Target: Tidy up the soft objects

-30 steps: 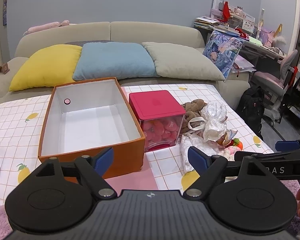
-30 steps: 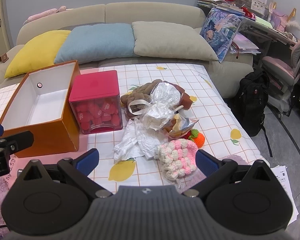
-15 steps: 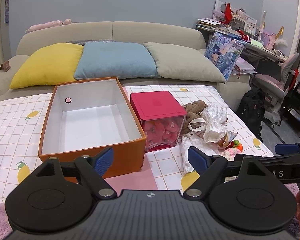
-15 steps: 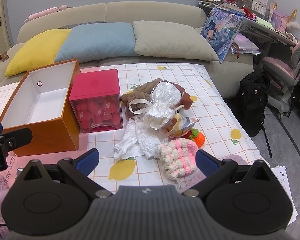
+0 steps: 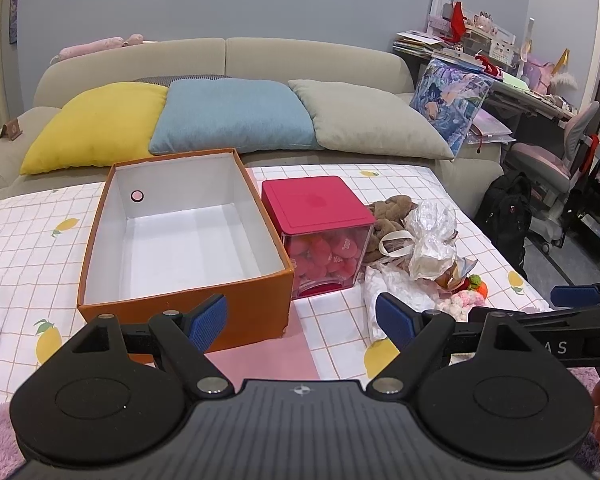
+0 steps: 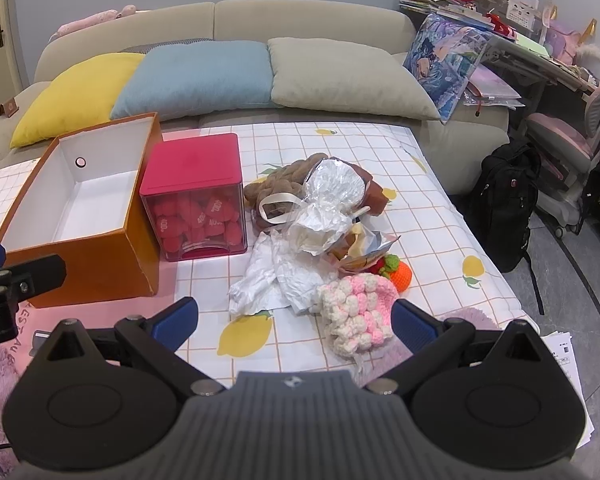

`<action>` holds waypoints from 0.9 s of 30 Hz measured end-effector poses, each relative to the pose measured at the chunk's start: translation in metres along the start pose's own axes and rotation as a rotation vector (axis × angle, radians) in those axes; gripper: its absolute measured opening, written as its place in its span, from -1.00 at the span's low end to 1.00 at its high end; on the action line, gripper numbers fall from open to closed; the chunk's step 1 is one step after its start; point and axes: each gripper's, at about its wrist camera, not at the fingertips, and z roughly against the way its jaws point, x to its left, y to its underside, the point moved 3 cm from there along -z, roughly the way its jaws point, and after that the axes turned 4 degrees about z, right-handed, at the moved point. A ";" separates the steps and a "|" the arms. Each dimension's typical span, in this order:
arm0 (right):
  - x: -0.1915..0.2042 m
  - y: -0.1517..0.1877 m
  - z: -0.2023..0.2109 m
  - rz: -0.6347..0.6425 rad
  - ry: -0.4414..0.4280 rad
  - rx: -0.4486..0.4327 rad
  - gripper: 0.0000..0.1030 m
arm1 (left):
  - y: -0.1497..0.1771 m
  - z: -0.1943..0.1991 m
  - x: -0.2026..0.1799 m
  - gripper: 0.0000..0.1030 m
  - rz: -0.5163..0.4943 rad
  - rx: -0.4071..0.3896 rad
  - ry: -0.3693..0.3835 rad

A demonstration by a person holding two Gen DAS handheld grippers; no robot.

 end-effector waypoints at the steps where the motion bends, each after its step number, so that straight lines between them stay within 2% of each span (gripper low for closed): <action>1: 0.000 0.000 0.000 0.000 0.001 0.000 0.95 | 0.000 0.000 0.000 0.91 0.000 0.001 0.000; 27: 0.000 0.000 0.000 0.005 0.002 0.007 0.95 | 0.001 0.000 0.000 0.91 0.000 0.003 -0.002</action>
